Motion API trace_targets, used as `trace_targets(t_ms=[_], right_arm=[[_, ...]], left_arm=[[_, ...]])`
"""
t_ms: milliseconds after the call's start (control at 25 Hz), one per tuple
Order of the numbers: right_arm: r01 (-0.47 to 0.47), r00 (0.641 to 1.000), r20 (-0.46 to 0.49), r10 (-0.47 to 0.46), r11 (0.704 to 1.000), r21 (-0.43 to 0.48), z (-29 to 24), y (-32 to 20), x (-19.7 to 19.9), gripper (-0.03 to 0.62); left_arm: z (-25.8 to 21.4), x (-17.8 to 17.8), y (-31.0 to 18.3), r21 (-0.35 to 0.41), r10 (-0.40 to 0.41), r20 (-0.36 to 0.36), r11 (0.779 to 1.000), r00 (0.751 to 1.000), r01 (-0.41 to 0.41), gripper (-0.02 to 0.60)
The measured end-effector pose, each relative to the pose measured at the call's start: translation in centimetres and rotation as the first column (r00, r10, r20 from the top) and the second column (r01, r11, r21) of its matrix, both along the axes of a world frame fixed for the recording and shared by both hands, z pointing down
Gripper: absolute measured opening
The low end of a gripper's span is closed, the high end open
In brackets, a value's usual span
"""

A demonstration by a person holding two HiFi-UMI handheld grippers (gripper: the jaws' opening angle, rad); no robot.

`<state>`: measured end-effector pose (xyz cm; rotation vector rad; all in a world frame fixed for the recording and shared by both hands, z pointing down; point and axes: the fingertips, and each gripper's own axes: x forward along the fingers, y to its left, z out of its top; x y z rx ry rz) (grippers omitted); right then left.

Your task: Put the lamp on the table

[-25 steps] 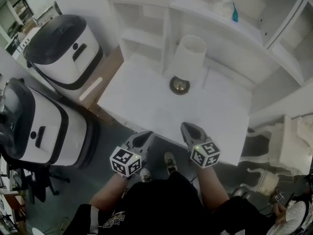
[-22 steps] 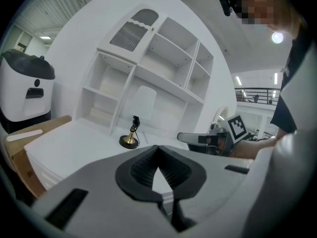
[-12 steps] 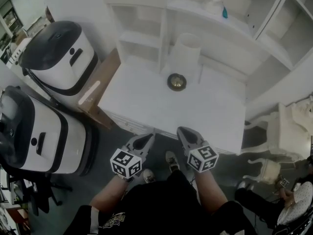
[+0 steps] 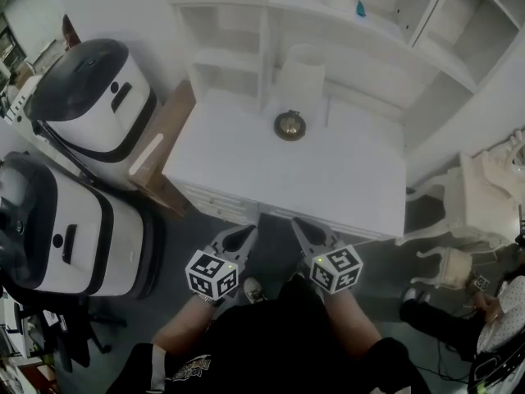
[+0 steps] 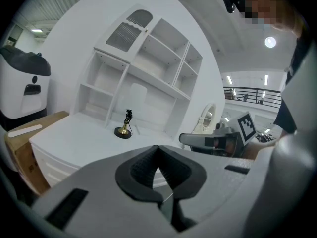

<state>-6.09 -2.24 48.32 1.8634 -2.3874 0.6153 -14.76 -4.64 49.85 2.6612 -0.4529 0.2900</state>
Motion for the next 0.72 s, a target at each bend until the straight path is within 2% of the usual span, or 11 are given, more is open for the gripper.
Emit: trace_targets(t_ms=[360,720], right_arm=[[0.012,1.000,0.000,-0.012,1.000,-0.020,0.5,2.2,-1.8,0.026],[0.026,1.000,-0.004,-0.026,0.999,-0.028,0.5,2.9,-2.2,0.026]], left_arm=[[-0.3,1.0,2.7,0.006,0.058,0.007,0.998,0.998,-0.058,0.006],[-0.4,0.8,3.3,0.007,0.053,0.004,0.999,0.999,-0.053,0.006]])
